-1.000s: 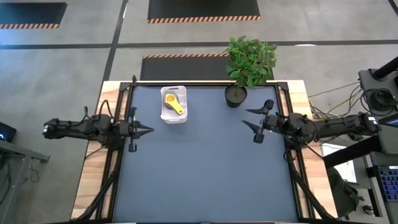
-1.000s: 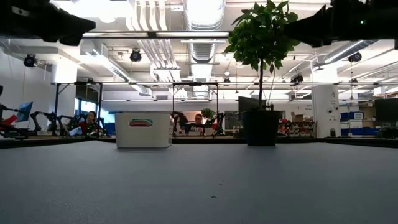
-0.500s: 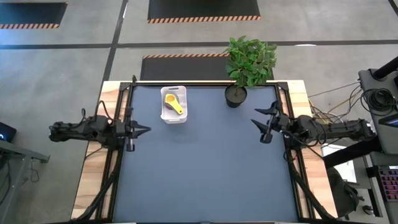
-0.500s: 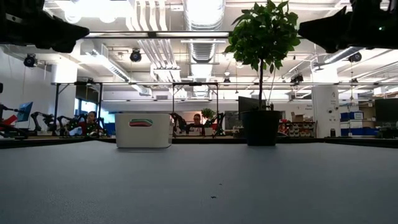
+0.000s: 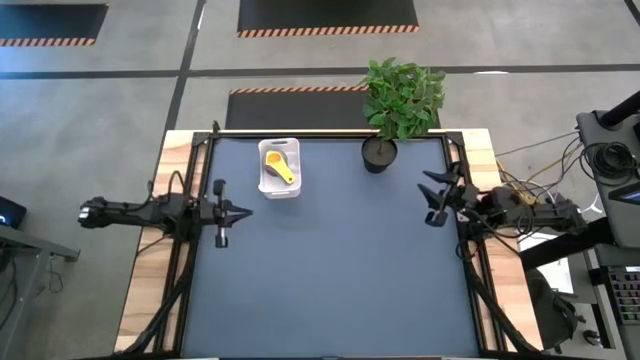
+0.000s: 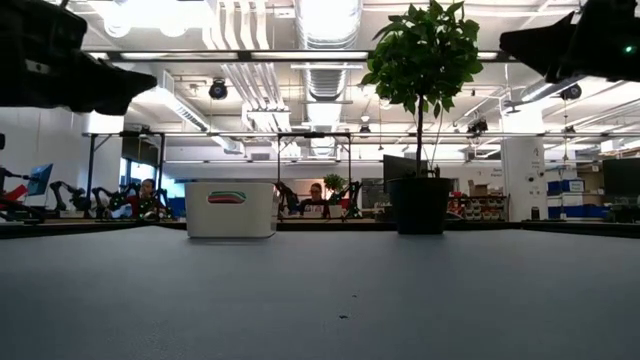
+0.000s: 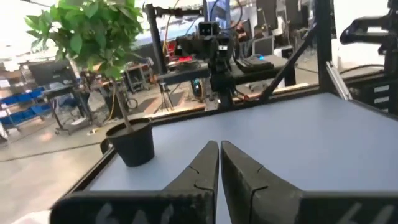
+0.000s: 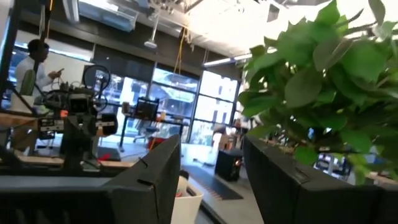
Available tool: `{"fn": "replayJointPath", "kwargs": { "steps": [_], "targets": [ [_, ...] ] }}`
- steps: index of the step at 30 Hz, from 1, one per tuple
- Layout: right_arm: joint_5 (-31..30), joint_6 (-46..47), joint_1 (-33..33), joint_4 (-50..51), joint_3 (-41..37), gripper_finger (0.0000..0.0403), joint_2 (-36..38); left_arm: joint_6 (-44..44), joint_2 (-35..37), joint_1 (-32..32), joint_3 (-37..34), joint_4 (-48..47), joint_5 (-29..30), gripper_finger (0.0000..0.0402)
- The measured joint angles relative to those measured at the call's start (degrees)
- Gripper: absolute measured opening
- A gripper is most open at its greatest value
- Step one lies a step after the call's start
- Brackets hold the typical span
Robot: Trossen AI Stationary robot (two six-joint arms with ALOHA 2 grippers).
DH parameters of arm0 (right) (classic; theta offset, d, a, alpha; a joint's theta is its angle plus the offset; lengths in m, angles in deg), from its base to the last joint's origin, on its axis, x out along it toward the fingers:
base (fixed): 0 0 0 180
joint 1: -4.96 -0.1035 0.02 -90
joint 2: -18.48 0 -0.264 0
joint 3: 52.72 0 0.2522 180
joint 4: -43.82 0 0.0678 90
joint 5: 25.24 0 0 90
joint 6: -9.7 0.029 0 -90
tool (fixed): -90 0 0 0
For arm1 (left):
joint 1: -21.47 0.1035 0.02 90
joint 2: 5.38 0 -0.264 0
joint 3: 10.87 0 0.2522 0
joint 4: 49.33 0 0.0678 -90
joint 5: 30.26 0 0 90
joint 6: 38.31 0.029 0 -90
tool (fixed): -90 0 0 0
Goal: Nest measuring cups in basket
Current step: Return to Home Position
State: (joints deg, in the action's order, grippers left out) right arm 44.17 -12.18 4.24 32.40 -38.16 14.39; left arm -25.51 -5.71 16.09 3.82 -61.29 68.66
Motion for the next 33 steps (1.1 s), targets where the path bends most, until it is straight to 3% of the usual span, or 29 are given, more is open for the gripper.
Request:
{"fn": "replayJointPath", "kwargs": {
  "steps": [7,13,17,21,33],
  "targets": [
    [2.86,-2.61,-0.02,1.51,-0.07,0.0129,2.38,0.45,0.01,0.03,-0.30,1.36,-0.47,0.0000],
    [10.03,-2.15,-0.02,2.03,-0.10,0.0102,4.05,0.46,-0.16,0.03,-0.34,1.00,-0.41,0.0000],
    [11.43,-2.24,-0.01,1.71,-0.12,0.0087,4.04,1.98,-0.21,0.03,-0.32,0.81,-0.43,0.0000],
    [17.87,-2.37,-0.01,-3.94,-0.12,0.0072,4.06,2.07,-0.43,0.03,0.13,0.65,-0.41,0.0000],
    [14.72,-1.90,-0.02,-4.67,-0.16,0.0048,3.77,2.09,-0.49,0.03,0.22,0.70,-0.43,0.0000]
  ]
}}
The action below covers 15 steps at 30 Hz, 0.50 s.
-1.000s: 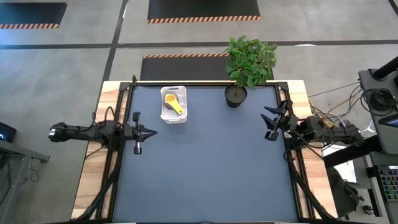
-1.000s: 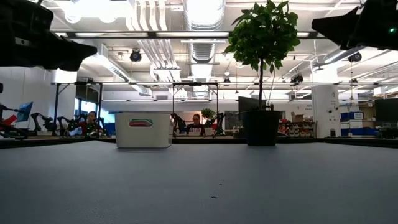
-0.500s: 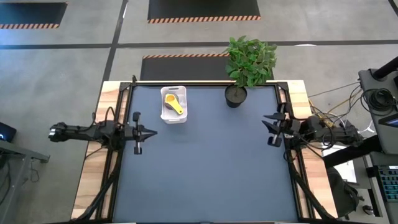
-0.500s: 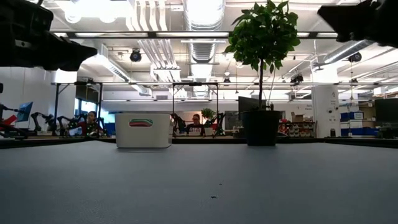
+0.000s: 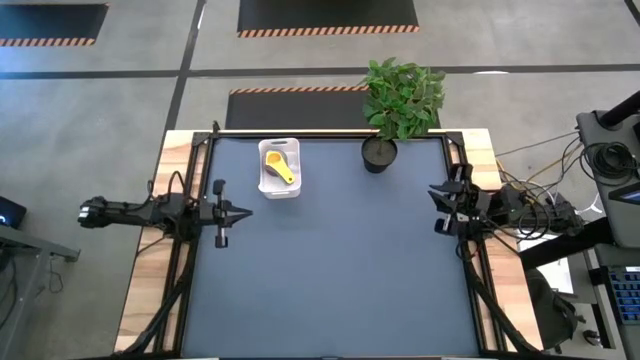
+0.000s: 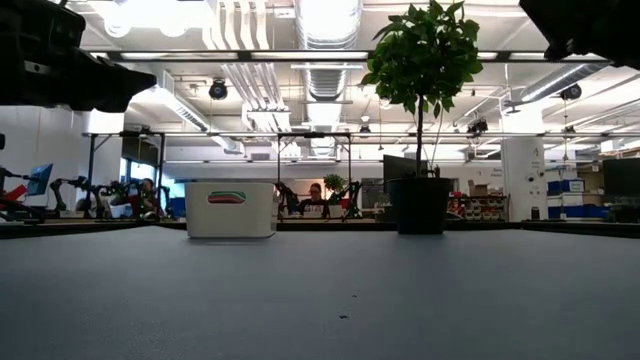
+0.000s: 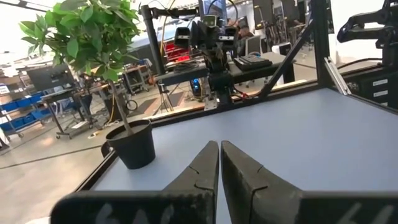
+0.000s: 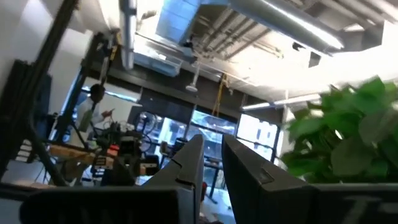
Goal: Nest measuring cups in basket
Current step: Return to Home Position
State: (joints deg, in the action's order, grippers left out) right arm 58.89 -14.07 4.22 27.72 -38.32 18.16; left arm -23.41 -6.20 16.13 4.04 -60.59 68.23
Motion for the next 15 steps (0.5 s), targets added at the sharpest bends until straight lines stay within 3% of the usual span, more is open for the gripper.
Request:
{"fn": "replayJointPath", "kwargs": {
  "steps": [9,15],
  "targets": [
    [-1.66,11.99,0.02,1.24,-0.02,0.0048,-2.45,0.00,-0.07,0.00,0.07,0.02,0.00,0.0000],
    [-1.68,13.29,0.02,1.28,-0.02,0.0048,-3.59,0.00,-0.11,0.00,0.07,0.02,0.00,0.0000]
  ]
}}
